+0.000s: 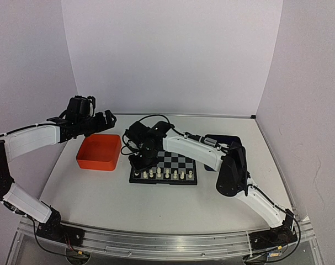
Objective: Set up the chess pieces on the board
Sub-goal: Place the chess piece on the chessboard.
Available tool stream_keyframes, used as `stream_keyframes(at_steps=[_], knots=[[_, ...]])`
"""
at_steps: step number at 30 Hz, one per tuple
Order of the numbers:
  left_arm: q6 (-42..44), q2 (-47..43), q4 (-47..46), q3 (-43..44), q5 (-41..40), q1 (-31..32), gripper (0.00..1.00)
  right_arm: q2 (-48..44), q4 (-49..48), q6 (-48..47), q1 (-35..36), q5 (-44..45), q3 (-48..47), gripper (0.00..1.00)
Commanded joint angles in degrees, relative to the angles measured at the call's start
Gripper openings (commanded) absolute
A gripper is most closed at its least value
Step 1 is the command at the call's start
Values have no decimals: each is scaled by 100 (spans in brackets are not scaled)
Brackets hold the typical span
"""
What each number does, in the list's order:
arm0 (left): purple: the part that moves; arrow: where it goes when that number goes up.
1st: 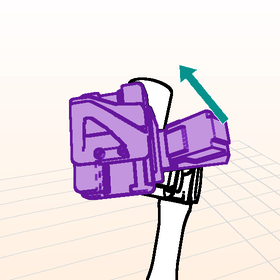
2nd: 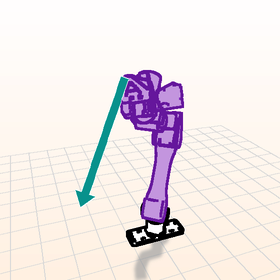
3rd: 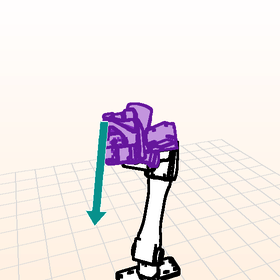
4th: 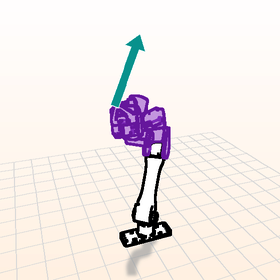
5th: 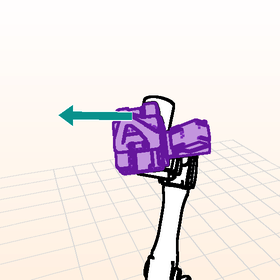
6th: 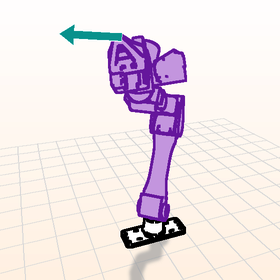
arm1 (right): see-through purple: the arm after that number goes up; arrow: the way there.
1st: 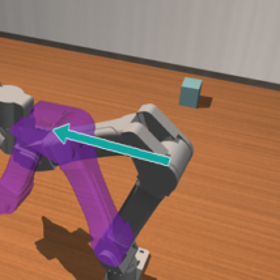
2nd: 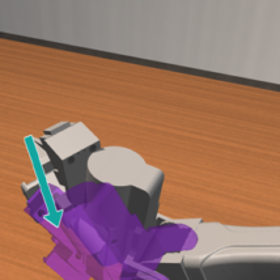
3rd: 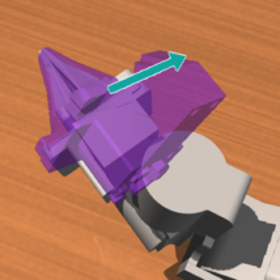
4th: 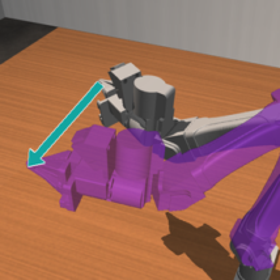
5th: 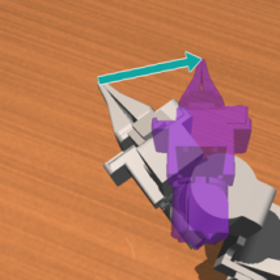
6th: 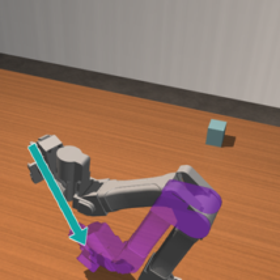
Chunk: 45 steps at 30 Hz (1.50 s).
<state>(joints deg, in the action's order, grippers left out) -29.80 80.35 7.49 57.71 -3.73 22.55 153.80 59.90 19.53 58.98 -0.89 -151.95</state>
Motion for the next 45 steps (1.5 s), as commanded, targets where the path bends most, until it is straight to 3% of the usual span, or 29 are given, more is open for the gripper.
stream_keyframes(at_steps=[1,45], knots=[[97,-203,-108,-25,-58,-22,100,-78,168,-63,38,12,36,0],[97,-229,-134,-53,72,-22,100,189,133,-119,57,89,-249,3]])
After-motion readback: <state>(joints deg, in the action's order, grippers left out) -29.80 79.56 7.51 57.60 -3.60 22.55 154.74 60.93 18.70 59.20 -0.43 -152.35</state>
